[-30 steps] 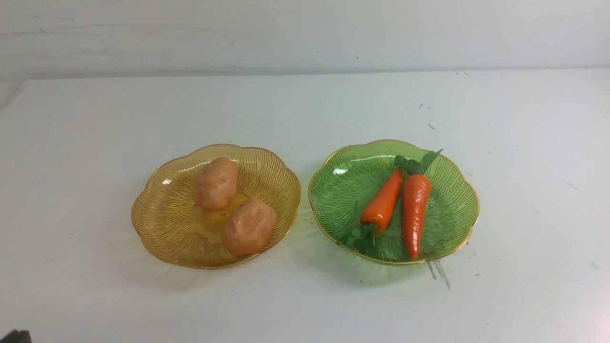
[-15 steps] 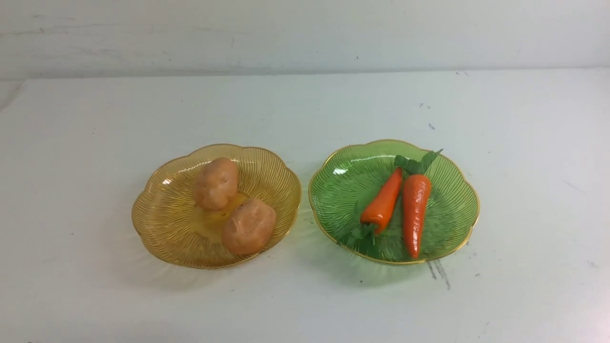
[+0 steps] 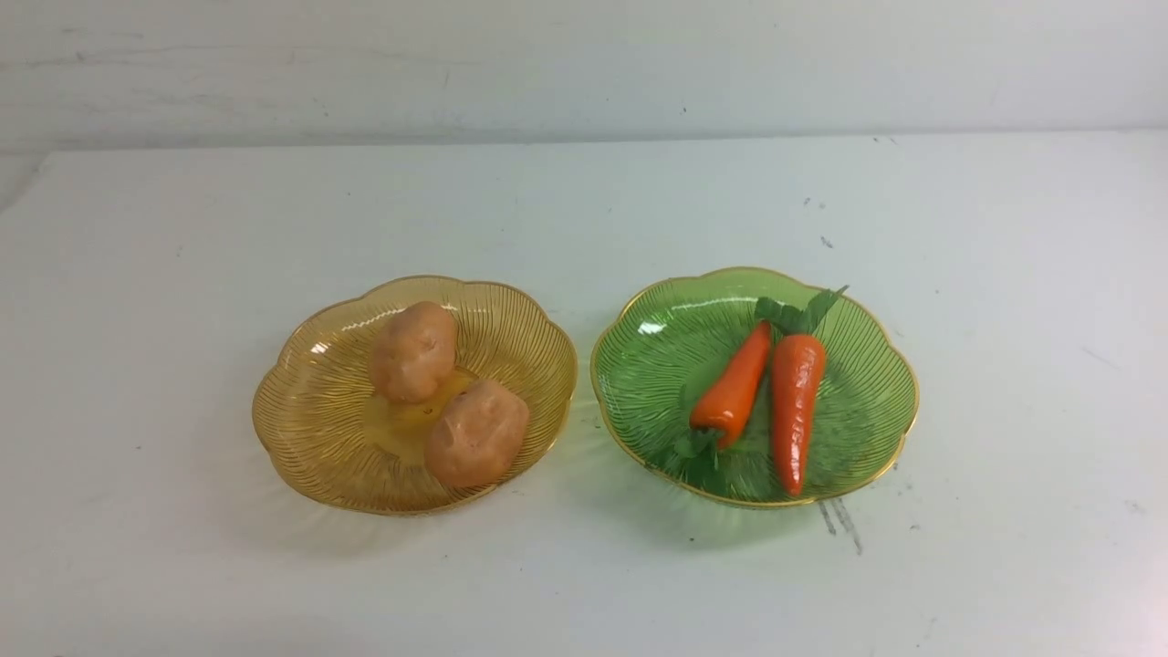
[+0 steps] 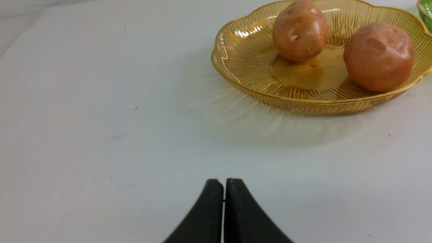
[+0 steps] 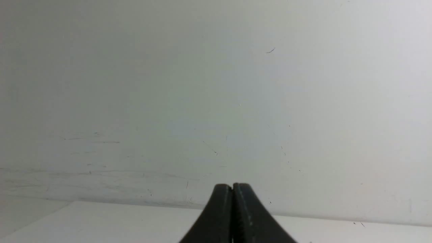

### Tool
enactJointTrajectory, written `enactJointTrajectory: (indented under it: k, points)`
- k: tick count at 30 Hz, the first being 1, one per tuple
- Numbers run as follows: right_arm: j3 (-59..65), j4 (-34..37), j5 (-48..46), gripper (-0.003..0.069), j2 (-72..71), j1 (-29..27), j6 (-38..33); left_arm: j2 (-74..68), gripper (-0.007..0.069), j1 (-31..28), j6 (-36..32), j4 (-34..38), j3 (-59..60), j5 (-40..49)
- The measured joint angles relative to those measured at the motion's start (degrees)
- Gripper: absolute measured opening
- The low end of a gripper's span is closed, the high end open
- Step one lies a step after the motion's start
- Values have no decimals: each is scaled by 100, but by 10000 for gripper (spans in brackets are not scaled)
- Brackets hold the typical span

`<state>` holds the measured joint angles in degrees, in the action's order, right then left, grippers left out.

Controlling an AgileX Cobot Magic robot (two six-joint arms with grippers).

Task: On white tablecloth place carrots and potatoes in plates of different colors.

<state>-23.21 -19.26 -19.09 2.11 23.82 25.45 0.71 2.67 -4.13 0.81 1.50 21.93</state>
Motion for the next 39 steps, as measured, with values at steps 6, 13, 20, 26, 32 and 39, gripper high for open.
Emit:
enactJointTrajectory:
  k: [6, 13, 20, 26, 32, 39]
  points:
    - [0, 162, 19, -15, 0, 0, -191, 0, -3, 0, 0, 0, 0, 0]
    - [80, 1926, 91, -15, 0, 37, -2101, 0, -3, 0, 0, 0, 5, 0]
    - [599, 2597, 419, -15, -57, -23, -3121, 0, -3, 0, 0, 0, 5, 0]
    - [1574, 2528, 446, -15, -112, -1409, -3114, 0, -3, 0, 0, 0, 6, -2]
    - [2451, 2510, 119, -15, -264, -2585, -3025, 6, -3, 0, 0, 0, 6, -2]
    - [2473, 2412, -323, -15, -265, -2770, -3025, 6, -3, 0, 0, 0, 6, -7]
